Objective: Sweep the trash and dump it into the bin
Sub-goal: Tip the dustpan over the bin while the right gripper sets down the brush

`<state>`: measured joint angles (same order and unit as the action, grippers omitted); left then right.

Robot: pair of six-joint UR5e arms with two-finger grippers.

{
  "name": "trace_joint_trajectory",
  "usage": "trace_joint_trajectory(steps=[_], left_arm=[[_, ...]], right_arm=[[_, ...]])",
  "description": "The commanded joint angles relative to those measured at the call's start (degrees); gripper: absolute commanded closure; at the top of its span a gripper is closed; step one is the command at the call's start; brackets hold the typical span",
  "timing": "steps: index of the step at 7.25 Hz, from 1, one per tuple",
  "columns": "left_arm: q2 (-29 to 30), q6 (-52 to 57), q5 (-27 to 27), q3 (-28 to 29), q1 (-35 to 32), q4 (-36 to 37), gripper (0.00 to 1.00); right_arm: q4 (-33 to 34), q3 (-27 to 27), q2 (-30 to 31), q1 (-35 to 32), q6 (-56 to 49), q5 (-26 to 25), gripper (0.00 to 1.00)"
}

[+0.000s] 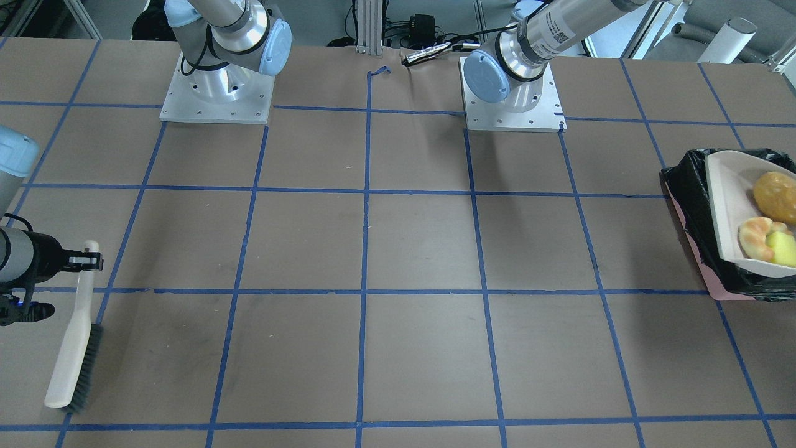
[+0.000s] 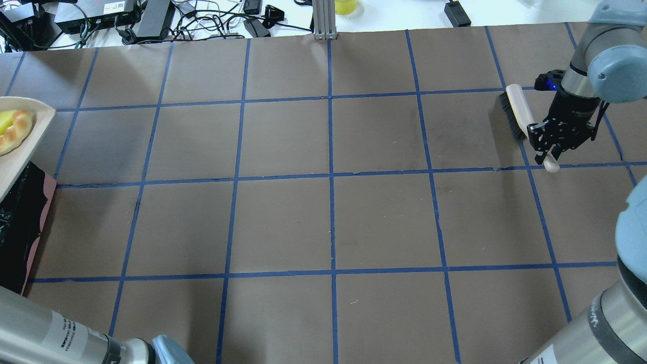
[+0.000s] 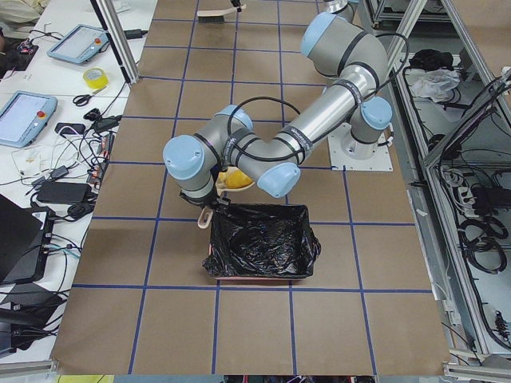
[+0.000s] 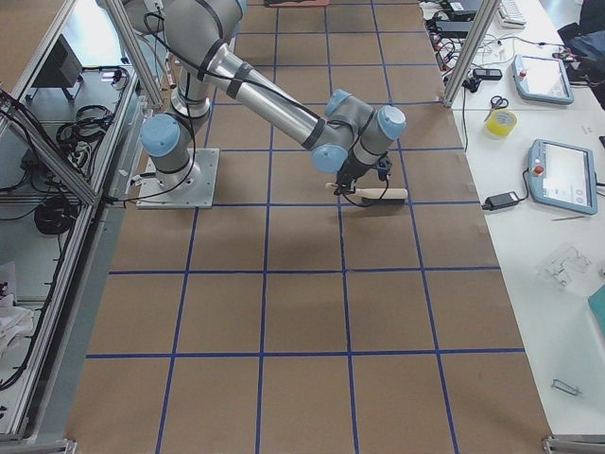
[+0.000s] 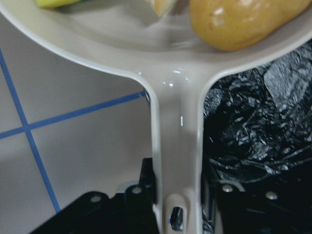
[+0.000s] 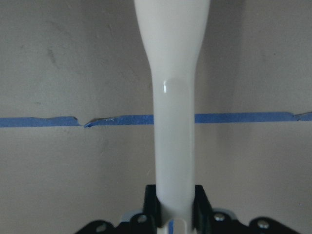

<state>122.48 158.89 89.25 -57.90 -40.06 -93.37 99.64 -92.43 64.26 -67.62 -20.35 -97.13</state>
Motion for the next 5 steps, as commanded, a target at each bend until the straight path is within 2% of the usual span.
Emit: trace_joint_trajectory(steps=[1, 2, 4, 5], left_arm=[[3.1, 11.4, 2.2, 3.5, 4.5, 7.0, 0.98], [3.8, 16.0, 4.7, 4.0, 4.6, 12.2, 0.99], [4.3, 24.8, 5.1, 2.7, 4.5, 21.7, 0.99], [4.3, 26.5, 5.1, 1.7, 4.4, 24.1, 0.99]], right_arm=[[1.1, -0.2, -0.1, 0.1, 0.5, 0.2, 0.71], [2.6, -0.1, -0.6, 0.1, -0.3, 0.1, 0.37], [2.7, -0.1, -0.7, 0.1, 0.4, 0.1, 0.31], [2.7, -0.1, -0.7, 0.1, 0.5, 0.2, 0.26]])
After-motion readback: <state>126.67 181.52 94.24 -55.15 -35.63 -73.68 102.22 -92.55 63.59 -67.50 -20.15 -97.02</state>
